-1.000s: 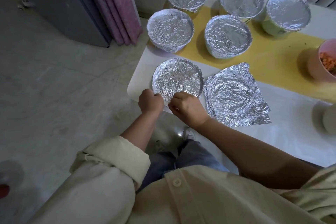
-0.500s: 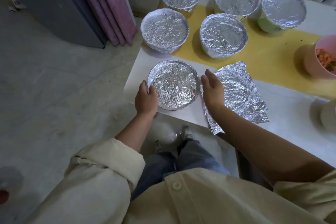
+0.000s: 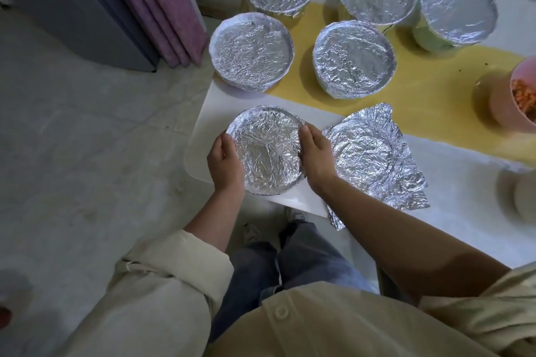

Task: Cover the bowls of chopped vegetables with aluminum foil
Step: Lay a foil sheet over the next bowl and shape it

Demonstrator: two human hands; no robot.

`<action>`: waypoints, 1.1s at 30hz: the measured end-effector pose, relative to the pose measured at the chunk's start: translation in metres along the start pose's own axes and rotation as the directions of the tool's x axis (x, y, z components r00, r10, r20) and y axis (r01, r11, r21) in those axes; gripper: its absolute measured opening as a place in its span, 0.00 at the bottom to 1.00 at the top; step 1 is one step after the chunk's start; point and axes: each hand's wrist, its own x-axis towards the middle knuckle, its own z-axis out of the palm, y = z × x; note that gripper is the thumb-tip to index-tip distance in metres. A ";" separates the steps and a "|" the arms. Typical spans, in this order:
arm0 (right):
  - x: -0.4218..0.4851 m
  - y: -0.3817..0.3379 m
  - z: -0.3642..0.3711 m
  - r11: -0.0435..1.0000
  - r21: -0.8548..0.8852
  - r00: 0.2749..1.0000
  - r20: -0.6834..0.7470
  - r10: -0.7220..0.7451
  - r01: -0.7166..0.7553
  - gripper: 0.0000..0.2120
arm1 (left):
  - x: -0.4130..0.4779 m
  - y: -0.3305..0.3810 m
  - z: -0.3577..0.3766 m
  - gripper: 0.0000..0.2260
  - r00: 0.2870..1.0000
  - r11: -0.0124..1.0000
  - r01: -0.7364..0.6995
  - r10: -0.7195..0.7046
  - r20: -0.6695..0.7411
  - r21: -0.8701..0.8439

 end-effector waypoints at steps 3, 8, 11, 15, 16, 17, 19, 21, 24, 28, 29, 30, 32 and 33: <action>0.000 0.002 0.003 0.998 -0.023 0.997 -0.040 -0.061 0.060 0.17 | 0.000 -0.001 0.001 0.15 0.999 0.999 -0.038 0.039 -0.033 0.031; 0.005 -0.002 -0.005 1.000 -0.001 0.999 0.028 0.019 -0.019 0.09 | 0.001 0.007 -0.004 0.12 0.999 0.998 -0.002 -0.002 0.052 0.067; 0.018 -0.013 -0.015 1.000 0.023 0.996 0.092 -0.012 0.010 0.17 | 0.012 0.017 -0.012 0.14 0.982 0.981 -0.106 0.078 0.172 0.165; 0.047 -0.034 -0.015 0.987 -0.128 0.969 0.237 -0.065 0.097 0.17 | 0.035 0.022 -0.012 0.16 0.913 0.956 -0.253 0.186 0.363 0.149; 0.052 -0.037 -0.013 0.982 -0.153 0.953 0.296 -0.061 0.110 0.16 | 0.038 0.023 -0.011 0.15 0.892 0.948 -0.284 0.206 0.403 0.145; 0.055 -0.039 -0.011 0.979 -0.169 0.933 0.358 -0.049 0.116 0.16 | 0.040 0.024 -0.009 0.15 0.871 0.938 -0.318 0.230 0.435 0.141; 0.060 -0.038 -0.008 0.970 -0.209 0.894 0.449 -0.016 0.122 0.16 | 0.040 0.023 -0.006 0.15 0.840 0.918 -0.373 0.272 0.469 0.137; 0.065 -0.029 -0.007 0.965 -0.223 0.882 0.471 -0.015 0.136 0.15 | 0.041 0.022 -0.004 0.15 0.832 0.900 -0.409 0.301 0.465 0.149; 0.068 -0.029 -0.005 0.969 -0.231 0.892 0.451 0.027 0.088 0.14 | 0.045 0.018 -0.002 0.15 0.845 0.891 -0.416 0.304 0.441 0.182; 0.067 -0.033 -0.003 0.971 -0.235 0.882 0.465 0.080 0.036 0.12 | 0.044 0.018 -0.001 0.15 0.848 0.877 -0.428 0.304 0.435 0.221; 0.067 -0.033 -0.004 0.971 -0.238 0.877 0.473 0.087 0.032 0.12 | 0.044 0.019 -0.001 0.15 0.846 0.874 -0.433 0.310 0.433 0.220; 0.069 -0.033 -0.005 0.969 -0.244 0.869 0.486 0.091 0.035 0.12 | 0.044 0.020 -0.002 0.15 0.847 0.879 -0.428 0.308 0.433 0.213; 0.068 -0.040 -0.008 0.963 -0.262 0.860 0.503 0.084 0.059 0.14 | 0.043 0.021 -0.003 0.13 0.860 0.906 -0.377 0.264 0.438 0.195; 0.068 -0.041 -0.010 0.960 -0.270 0.859 0.506 0.079 0.071 0.15 | 0.043 0.022 -0.004 0.13 0.867 0.919 -0.343 0.230 0.443 0.195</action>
